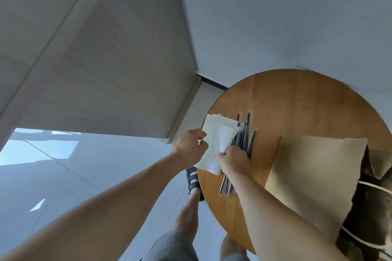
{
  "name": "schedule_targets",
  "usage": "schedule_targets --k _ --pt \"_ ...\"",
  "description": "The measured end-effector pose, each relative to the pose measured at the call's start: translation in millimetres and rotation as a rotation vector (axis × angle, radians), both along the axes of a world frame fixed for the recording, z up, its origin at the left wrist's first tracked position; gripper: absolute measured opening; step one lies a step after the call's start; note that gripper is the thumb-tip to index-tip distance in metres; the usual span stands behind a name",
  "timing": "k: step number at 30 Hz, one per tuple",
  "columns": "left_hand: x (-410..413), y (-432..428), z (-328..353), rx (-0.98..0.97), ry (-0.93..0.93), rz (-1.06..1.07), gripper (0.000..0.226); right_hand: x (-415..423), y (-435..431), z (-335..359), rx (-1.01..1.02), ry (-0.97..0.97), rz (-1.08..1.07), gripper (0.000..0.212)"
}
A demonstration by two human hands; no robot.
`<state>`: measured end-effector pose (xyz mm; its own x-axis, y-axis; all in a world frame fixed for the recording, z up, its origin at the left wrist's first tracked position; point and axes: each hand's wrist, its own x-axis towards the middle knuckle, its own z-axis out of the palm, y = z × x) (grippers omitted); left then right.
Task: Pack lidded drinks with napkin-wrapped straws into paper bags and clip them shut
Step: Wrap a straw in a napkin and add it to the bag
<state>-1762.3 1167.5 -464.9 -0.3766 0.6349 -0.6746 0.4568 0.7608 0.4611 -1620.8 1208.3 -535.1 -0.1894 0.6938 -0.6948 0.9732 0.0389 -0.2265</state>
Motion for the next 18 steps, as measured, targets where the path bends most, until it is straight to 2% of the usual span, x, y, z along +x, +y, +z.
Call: schedule_targets --k 5,8,11,14,16,18 --pt "-1 0 2 -0.005 -0.011 0.004 0.039 8 1 8 0.049 0.024 -0.009 0.031" --pt "1 0 2 -0.003 -0.023 0.06 0.038 13 5 18 0.058 0.12 -0.127 0.02" --pt "3 -3 3 -0.006 -0.046 0.1 0.037 16 4 28 0.049 0.325 -0.335 0.009" --pt "7 -3 4 -0.047 -0.125 0.17 0.045 20 -1 40 0.064 0.551 -0.474 0.01" --pt "11 0 7 -0.085 -0.224 0.292 0.052 23 -1 50 0.012 0.703 -0.546 0.014" --pt "15 2 7 -0.09 -0.398 0.438 0.053 27 -1 59 -0.086 0.839 -0.617 0.014"
